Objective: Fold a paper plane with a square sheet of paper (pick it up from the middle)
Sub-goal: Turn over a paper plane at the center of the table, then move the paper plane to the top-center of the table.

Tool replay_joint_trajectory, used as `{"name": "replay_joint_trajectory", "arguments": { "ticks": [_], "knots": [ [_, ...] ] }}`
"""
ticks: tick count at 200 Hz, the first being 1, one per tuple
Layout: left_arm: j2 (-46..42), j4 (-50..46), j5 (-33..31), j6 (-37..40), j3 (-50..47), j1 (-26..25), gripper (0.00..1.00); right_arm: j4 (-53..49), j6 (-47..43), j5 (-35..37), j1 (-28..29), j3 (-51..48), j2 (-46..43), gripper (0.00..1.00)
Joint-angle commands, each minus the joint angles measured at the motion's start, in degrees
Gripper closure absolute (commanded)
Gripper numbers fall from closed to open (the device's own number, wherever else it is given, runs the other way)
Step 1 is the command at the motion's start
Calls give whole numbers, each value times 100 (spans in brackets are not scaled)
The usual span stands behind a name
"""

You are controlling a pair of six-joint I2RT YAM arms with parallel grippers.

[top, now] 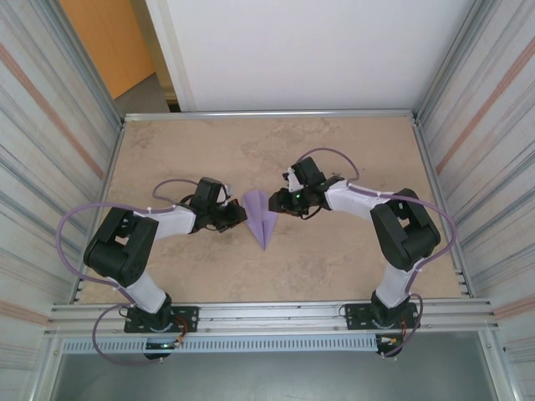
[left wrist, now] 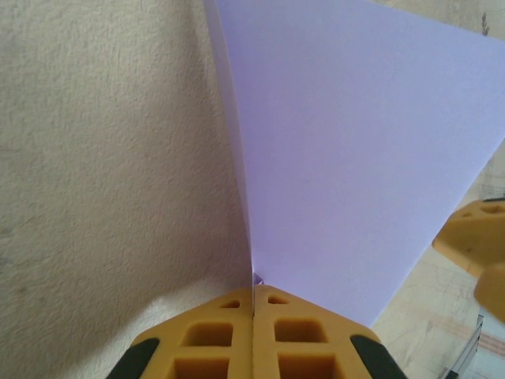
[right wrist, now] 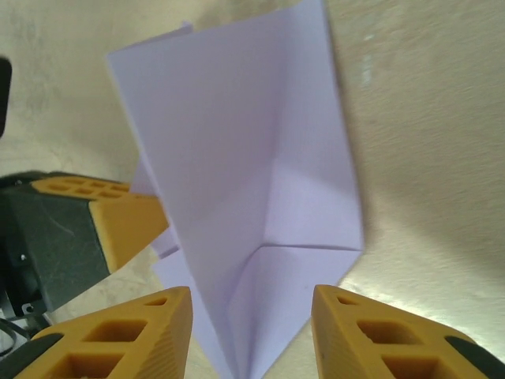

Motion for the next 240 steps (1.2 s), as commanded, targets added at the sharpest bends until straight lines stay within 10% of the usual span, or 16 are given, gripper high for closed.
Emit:
{"name": "replay_joint_trajectory", "arguments": {
  "ticks": [1, 240],
  "knots": [
    [-73, -19, 123, -43, -5, 27, 95, -434, -174, 380, 316, 77, 13, 53],
    [-180, -165, 244, -118, 87, 32, 96, -1202, -943, 1014, 1233, 1093, 969, 45]
  ]
}}
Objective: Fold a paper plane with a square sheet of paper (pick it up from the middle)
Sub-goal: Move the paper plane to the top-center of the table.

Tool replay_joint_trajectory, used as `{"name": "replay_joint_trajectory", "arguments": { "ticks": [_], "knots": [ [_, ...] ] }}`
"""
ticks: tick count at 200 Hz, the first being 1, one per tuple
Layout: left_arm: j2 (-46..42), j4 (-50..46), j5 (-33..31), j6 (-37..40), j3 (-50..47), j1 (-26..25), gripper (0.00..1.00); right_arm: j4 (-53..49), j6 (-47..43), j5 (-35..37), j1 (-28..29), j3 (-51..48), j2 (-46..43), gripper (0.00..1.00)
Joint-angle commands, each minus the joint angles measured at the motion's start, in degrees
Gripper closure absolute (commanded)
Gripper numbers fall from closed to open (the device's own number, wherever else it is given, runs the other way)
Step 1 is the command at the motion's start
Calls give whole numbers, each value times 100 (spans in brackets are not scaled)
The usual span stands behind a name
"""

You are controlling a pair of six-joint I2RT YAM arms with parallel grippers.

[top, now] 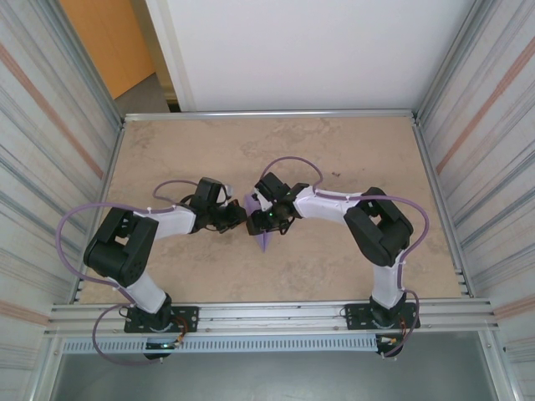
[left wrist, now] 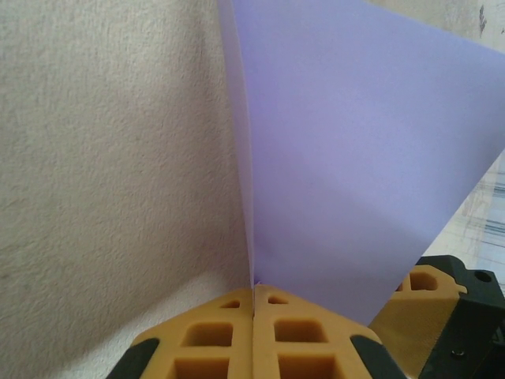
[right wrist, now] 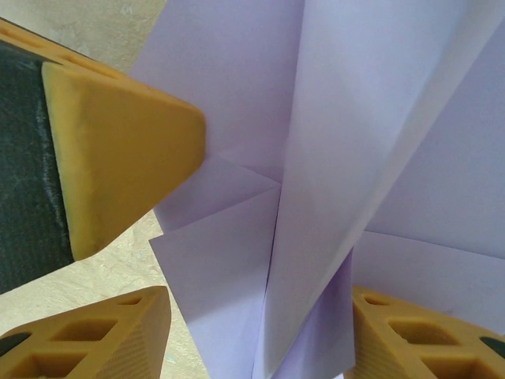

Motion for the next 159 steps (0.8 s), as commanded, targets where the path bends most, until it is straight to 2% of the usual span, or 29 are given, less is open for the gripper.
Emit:
{"name": "replay_joint_trajectory", "arguments": {
  "ticks": [1, 72, 100, 159],
  "knots": [
    [-173, -123, 95, -10, 86, 30, 96, -185, -162, 143, 26, 186, 124, 45],
    [-152, -193, 58, 60, 103, 28, 96, -127, -51, 164, -89, 113, -20, 58],
    [-151, -202, 50, 59, 95, 27, 96, -122, 24, 233, -119, 89, -25, 67],
    [-154, -202, 60, 59, 114, 27, 95, -165, 128, 261, -114, 140, 88, 70]
  ]
}}
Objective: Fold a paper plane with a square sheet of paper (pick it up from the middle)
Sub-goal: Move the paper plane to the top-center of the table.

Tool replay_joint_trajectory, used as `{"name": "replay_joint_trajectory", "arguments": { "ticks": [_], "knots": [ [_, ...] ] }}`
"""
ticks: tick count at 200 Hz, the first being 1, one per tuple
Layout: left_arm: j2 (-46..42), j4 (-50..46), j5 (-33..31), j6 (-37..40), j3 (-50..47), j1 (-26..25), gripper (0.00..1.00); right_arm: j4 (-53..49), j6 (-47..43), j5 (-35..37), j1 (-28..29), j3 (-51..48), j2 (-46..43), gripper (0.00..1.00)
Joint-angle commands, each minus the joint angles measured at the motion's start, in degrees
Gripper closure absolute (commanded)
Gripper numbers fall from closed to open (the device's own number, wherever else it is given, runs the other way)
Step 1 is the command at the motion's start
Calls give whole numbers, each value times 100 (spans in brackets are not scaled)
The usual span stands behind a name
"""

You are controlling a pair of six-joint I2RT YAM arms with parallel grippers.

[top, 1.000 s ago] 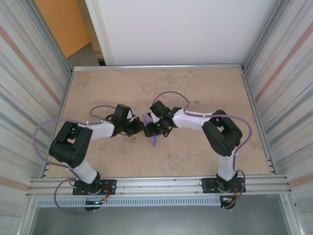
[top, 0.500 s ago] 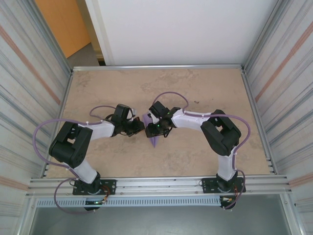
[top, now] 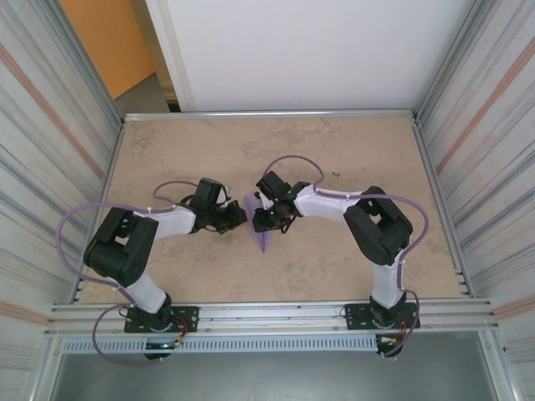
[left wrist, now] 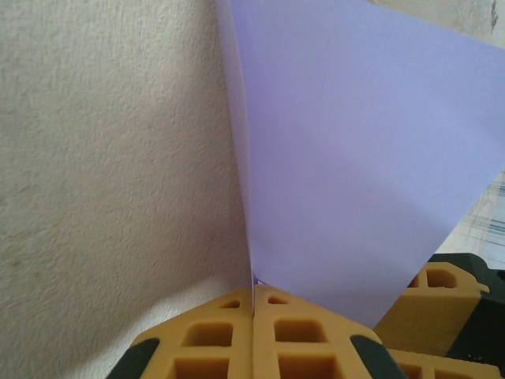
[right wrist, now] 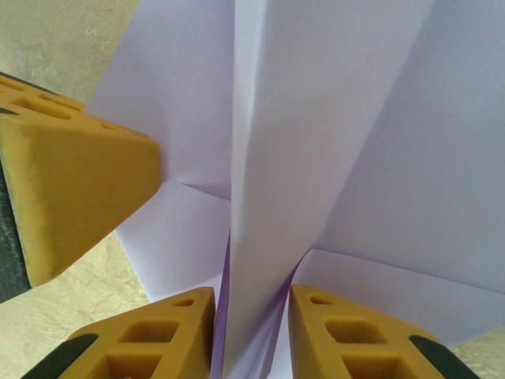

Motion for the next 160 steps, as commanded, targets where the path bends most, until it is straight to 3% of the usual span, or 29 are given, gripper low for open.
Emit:
{"name": "replay_joint_trajectory", "arguments": {
  "ticks": [1, 87, 160],
  "knots": [
    [-149, -92, 62, 53, 115, 27, 95, -124, 103, 66, -27, 121, 63, 70],
    [-322, -212, 8, 50, 111, 53, 83, -355, 258, 161, -14, 297, 295, 73],
    [-1336, -1171, -803, 371, -133, 493, 52, -747, 392, 877, -437, 451, 67, 92]
  ]
}}
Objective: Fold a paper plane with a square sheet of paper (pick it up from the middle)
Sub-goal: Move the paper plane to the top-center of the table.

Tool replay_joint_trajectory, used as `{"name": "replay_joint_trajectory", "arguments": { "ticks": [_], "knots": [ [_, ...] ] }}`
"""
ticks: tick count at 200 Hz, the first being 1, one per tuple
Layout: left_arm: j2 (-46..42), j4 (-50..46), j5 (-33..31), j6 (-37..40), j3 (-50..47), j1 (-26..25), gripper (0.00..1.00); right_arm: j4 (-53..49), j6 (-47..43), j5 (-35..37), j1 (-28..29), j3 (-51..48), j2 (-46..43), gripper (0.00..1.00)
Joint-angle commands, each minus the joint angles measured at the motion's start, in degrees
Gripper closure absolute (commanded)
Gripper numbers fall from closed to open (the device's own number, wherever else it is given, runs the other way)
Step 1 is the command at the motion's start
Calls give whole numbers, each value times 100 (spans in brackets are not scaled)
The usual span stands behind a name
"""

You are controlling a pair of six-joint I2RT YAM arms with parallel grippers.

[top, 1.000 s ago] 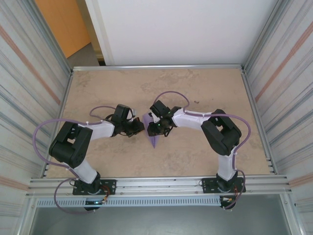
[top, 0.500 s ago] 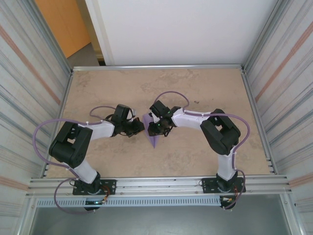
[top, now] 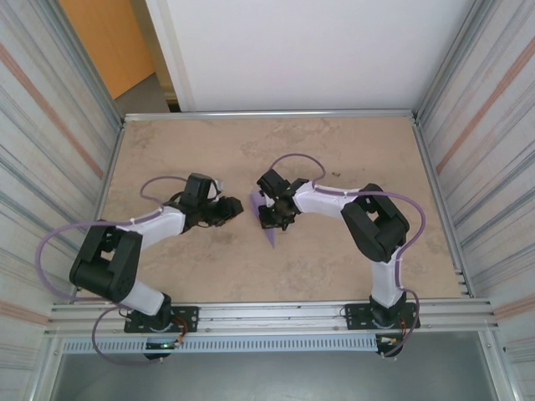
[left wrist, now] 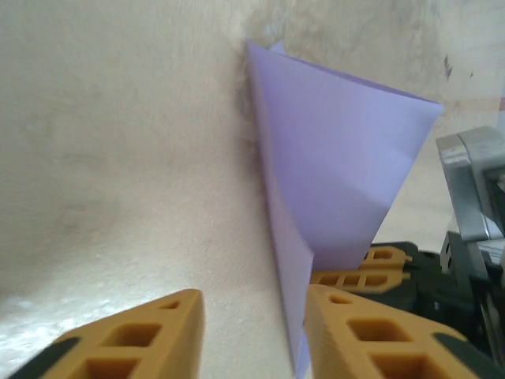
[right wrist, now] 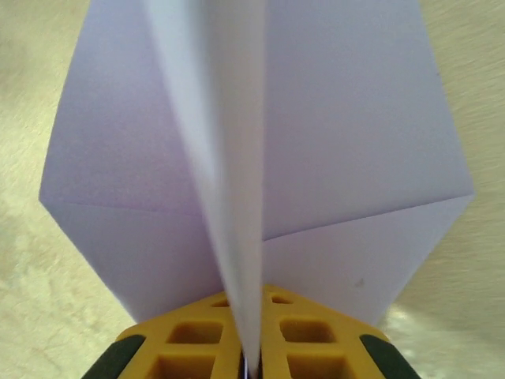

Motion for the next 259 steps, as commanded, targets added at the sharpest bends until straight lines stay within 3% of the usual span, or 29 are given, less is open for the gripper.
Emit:
{"name": "replay_joint_trajectory", "arguments": {
  "ticks": [1, 46, 114, 174, 259],
  "knots": [
    [-433, -602, -479, 235, -129, 159, 52, -351, 103, 428, -253, 193, -121, 92],
    [-1006, -1207, -1007, 513, -265, 363, 34, -698, -195, 816, -768, 789, 59, 95],
    [-1348, -1618, -1454, 770, -373, 387, 12, -1464, -892, 955, -1232, 2431, 1286, 92],
    [-1391, -1696, -1584, 773, -414, 386, 5, -1648, -1022, 859, -1347, 2868, 1738, 82],
    [-1291, -1737, -1555, 711, -331, 385, 1, -1660, -970, 1452, -1201, 2855, 2111, 66]
  ]
}}
